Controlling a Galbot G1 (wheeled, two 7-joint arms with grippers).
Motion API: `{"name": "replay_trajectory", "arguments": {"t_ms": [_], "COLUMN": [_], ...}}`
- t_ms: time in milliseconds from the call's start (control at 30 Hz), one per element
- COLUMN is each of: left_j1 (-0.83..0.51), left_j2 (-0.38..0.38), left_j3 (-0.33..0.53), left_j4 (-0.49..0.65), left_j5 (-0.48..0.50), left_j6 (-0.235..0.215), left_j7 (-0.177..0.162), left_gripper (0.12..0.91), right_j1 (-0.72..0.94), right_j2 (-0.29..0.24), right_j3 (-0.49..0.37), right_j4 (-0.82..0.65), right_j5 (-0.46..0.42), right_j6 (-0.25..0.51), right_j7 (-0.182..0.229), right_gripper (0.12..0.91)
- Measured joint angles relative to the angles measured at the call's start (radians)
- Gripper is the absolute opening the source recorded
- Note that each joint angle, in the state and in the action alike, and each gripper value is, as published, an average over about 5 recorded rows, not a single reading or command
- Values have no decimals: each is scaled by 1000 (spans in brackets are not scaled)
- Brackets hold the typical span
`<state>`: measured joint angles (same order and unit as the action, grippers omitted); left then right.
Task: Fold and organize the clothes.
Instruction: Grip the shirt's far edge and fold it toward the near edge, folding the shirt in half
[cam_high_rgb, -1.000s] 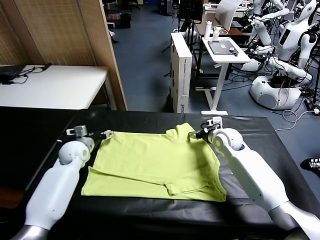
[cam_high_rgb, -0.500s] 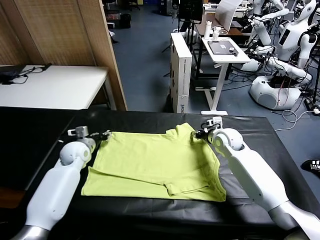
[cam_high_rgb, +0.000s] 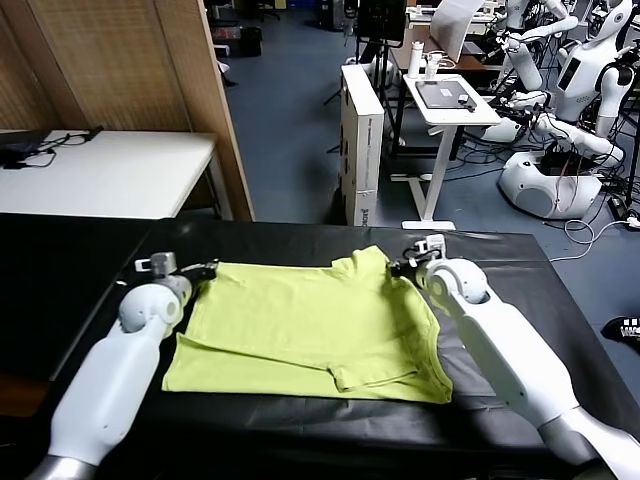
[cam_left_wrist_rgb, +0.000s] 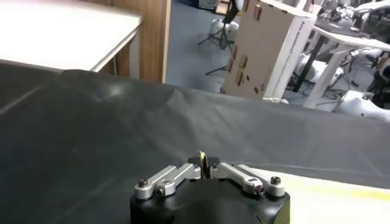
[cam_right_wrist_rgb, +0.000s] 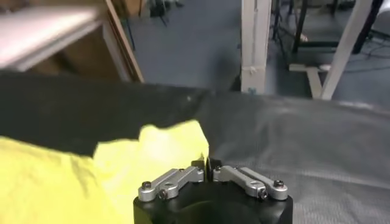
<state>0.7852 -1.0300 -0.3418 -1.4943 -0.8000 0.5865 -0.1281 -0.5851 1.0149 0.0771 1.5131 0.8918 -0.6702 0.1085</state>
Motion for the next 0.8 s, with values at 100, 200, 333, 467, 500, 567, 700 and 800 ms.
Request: {"name": "replay_trajectory", "arguments": {"t_ms": [100, 200, 333, 467, 500, 567, 700, 800], "left_j1": [36, 84, 163, 251, 273, 319, 407, 466], "left_j2": [18, 39, 69, 94, 99, 105, 105, 98], "left_j3": [-19, -42, -86, -139, -153, -182, -235, -265], "left_j4": [-58, -123, -213, -302, -324, -368, -444, -488], "left_j5": [-15, -35, -59, -71, -73, -74, -79, -77], "left_j6": [2, 6, 10, 8, 6, 3, 1, 1], "left_j7": [0, 0, 0, 1, 2, 3, 6, 2], "left_gripper": [189, 189, 189, 189, 189, 189, 189, 189], "right_j1": [-36, -84, -158, -235, -253, -293, -382, -450], "right_j2": [-22, -50, -90, -131, -141, -162, -210, -245], "right_j3": [30, 62, 106, 150, 161, 182, 226, 254], "right_j4": [54, 115, 203, 283, 299, 331, 394, 438], "right_j5": [13, 30, 43, 43, 43, 42, 43, 43], "right_j6": [-10, -30, -54, -65, -66, -66, -66, -66], "right_j7": [3, 8, 11, 8, 6, -2, -14, -12], "right_gripper": [140, 140, 140, 140, 140, 140, 140, 140]}}
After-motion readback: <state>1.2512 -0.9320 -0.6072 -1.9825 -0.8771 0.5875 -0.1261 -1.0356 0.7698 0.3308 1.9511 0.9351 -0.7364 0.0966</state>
